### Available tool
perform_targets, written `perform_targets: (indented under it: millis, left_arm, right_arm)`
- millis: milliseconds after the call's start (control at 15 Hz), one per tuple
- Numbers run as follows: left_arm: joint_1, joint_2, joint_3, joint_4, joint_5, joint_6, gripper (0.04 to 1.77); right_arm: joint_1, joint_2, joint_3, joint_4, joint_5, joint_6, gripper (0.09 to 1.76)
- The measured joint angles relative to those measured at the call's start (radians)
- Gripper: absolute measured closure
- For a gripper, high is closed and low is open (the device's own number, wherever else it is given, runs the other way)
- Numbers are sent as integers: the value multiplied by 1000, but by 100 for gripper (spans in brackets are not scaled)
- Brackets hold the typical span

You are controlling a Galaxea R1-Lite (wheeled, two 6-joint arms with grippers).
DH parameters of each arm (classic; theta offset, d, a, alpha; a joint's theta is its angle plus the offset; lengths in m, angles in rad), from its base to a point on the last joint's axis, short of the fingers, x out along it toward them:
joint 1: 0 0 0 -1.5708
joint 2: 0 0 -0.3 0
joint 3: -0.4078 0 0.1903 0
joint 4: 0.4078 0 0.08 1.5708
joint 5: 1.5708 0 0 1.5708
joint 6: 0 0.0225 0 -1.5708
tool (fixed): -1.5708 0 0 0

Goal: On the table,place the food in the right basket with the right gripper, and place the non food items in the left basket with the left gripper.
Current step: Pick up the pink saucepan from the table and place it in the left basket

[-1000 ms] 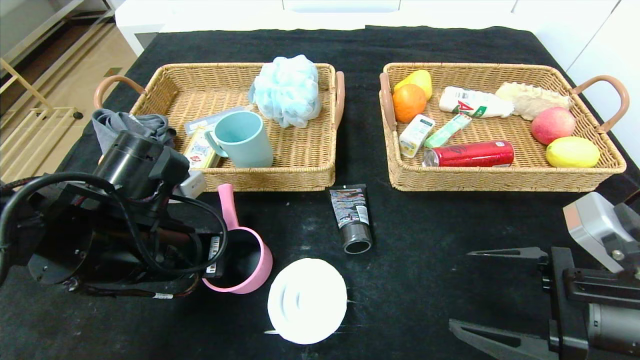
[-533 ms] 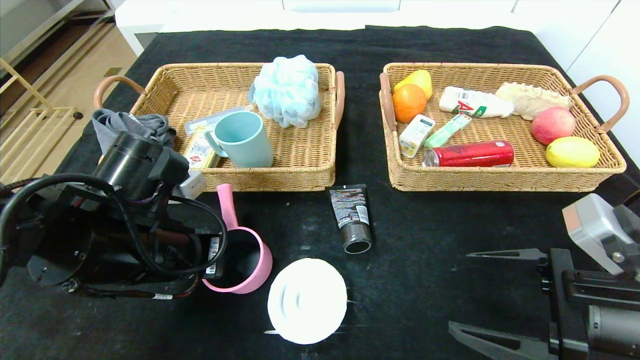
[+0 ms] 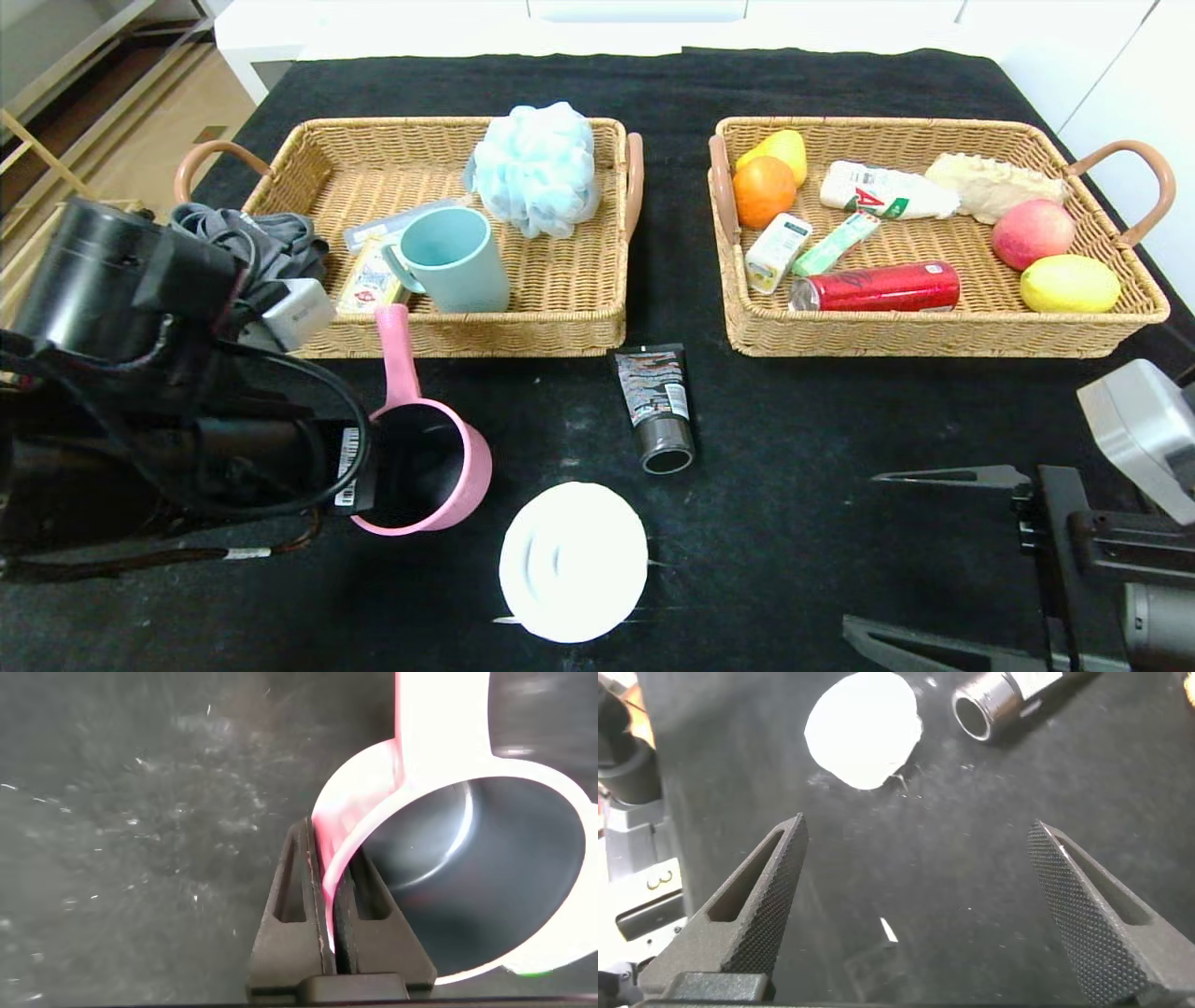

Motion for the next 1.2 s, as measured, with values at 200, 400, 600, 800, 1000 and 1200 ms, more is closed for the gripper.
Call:
perform_targets:
  millis: [200,400,600,800,1000,1200]
  left_arm:
    - [-17,-97,-27,14,27,46,165]
    - [62,-156,-76,27,45,97,165]
    - [185,-161,-121,7,30,209,165]
    - [267,-110,-192,-12,7,231,165]
    - [316,-35,-267,-85,-17,244,165]
    - [362,40,-363,-106,-26,248,165]
  right_arm:
    - [3,-10,0,1,0,0,14]
    - [-4,-21,-4,1,0,2,14]
    - [-8,-32,-6,0,0,2,14]
    - [-10,-41,-8,0,-2,3,14]
    - [-12,-46,-9,-1,-2,3,14]
    - [-19,-49,-10,-1,-2,3,14]
